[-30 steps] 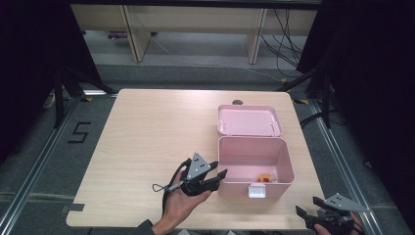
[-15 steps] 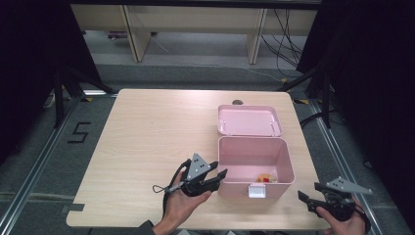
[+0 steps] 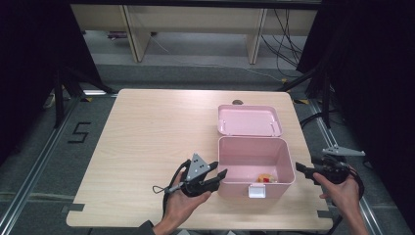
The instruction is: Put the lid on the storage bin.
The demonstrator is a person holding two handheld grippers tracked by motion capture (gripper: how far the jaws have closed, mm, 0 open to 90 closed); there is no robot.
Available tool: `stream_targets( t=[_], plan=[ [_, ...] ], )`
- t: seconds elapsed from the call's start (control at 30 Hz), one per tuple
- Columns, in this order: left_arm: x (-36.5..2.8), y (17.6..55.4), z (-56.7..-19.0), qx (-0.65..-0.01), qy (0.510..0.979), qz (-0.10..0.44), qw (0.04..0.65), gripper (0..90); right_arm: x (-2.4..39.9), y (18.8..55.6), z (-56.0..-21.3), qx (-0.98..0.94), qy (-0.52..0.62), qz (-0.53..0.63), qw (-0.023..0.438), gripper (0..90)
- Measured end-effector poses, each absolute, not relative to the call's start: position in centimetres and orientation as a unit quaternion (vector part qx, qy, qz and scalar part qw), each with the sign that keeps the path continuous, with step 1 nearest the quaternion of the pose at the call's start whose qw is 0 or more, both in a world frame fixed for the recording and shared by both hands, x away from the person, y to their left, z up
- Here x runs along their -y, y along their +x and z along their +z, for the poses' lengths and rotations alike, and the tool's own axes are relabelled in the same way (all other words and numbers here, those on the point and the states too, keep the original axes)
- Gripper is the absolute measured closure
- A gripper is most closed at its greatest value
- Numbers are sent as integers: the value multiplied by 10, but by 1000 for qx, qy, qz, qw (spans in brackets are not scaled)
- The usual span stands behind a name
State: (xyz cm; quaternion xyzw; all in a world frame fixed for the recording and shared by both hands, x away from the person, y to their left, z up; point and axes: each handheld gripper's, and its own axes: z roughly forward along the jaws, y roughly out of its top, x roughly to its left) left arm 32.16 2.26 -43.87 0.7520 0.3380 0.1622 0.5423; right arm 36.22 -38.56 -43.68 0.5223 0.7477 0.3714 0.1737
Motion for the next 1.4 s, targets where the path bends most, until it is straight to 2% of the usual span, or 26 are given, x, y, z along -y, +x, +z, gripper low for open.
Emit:
stream_targets(
  t=[0.17,0.2,0.3,0.57,0.63,0.7,0.8,0.83,0.9,1.07,1.4],
  plan=[
    [-23,321,-439,-339,752,163,541,593,388,386,-428,-752,520,364,180,282],
    [-23,322,-439,-337,751,161,544,594,385,387,-426,-746,534,359,169,288],
    [-23,321,-439,-339,752,164,541,595,385,403,-421,-754,523,352,186,300],
    [-23,321,-439,-339,752,164,541,597,375,435,-399,-737,542,365,174,338],
    [-23,321,-439,-339,751,164,542,597,375,443,-396,-751,523,357,187,363],
    [-23,321,-439,-340,751,164,542,597,368,450,-393,-740,540,361,175,380],
    [-23,321,-439,-340,750,164,542,597,363,461,-391,-745,531,361,182,421],
    [-23,320,-439,-340,750,164,542,598,359,463,-388,-735,552,359,162,432],
    [-23,321,-439,-341,750,164,543,598,357,472,-389,-747,529,357,184,445],
    [-23,321,-440,-340,750,164,543,598,349,491,-385,-744,545,347,171,509],
    [-22,320,-440,-340,748,168,544,602,335,521,-394,-754,543,329,169,604]
  ],
)
